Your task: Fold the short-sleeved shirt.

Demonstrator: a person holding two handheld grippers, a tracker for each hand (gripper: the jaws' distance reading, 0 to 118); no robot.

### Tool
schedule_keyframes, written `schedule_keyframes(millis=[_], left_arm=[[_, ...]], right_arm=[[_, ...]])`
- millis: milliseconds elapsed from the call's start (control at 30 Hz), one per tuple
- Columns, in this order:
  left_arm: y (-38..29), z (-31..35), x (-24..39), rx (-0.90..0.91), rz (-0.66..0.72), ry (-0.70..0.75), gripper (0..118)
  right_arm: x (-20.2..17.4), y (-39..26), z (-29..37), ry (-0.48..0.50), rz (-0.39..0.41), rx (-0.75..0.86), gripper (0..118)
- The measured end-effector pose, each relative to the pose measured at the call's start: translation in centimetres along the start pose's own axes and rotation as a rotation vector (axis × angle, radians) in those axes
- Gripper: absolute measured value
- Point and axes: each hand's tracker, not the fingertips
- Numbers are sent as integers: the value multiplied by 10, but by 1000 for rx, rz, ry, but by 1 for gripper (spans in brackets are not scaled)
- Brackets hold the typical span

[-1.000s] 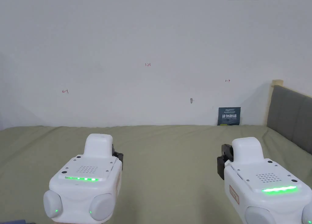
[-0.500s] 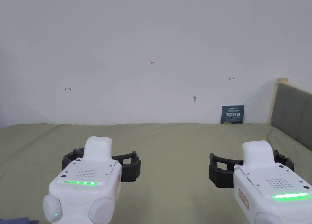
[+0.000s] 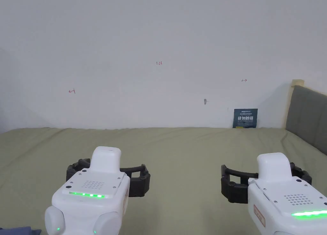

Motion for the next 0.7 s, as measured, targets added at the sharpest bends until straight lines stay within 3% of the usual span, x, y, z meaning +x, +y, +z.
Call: schedule_keyframes(millis=[333, 700], left_arm=[[-5, 9, -6, -48, 71, -55, 118], [-15, 13, 2, -3, -31, 19, 118]], right_arm=[[-2, -8, 4, 18, 0, 6, 118], [-4, -13, 8, 17, 4, 7, 118]])
